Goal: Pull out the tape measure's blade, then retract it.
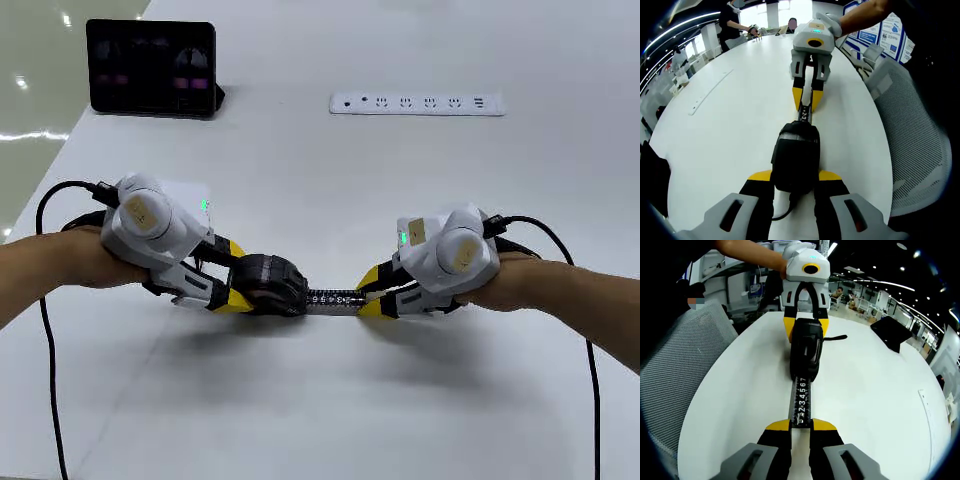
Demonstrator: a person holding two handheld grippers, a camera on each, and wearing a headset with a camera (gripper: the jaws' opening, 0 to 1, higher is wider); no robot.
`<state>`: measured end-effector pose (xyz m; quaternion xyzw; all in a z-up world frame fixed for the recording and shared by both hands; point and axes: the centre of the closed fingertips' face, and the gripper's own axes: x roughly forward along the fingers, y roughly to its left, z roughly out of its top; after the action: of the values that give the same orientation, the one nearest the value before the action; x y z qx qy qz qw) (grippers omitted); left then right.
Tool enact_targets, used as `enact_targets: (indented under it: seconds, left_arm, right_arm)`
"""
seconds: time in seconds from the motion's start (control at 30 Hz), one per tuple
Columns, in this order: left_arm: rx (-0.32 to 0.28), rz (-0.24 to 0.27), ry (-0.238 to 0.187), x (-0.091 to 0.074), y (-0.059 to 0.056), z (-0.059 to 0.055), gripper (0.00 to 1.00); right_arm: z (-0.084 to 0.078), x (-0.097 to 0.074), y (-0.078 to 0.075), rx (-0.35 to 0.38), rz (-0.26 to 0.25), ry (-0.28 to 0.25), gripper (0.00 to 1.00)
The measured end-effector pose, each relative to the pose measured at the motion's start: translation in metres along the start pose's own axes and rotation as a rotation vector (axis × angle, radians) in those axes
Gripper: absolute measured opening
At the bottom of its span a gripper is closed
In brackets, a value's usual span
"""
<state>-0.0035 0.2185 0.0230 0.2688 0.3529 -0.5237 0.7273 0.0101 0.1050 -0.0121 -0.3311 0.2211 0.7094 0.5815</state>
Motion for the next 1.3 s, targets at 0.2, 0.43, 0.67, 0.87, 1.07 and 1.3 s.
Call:
enact_targets:
  seconds: [0.2,0.43,0.67,0.87,1.07,1.3]
  left_arm:
    - [-0.001,-0.001,0.0,0.0,0.001,0.0,0.25]
    - [-0.002,-0.001,-0.001,0.0,0.001,-0.001,0.25]
    - [-0.002,-0.001,0.001,0.001,0.001,-0.001,0.25]
    - [-0.001,-0.002,0.001,0.002,0.001,-0.001,0.25]
    - [0.0,-0.002,0.002,0.001,0.001,0.0,0.25]
    - [-0.001,-0.005,0.003,0.001,0.001,0.001,0.25]
  right_arm:
    - [-0.005,-0.004,0.0,0.006,-0.002,0.003,0.09]
    - [-0.012,-0.01,-0.001,0.007,-0.004,0.01,0.09]
    - [-0.02,-0.018,0.0,0.007,-0.006,0.02,0.09]
    - [-0.028,-0.024,0.001,0.012,-0.008,0.028,0.09]
    - [-0.033,-0.028,0.001,0.014,-0.009,0.034,0.09]
    - [-0.041,-0.036,0.002,0.02,-0.012,0.044,0.09]
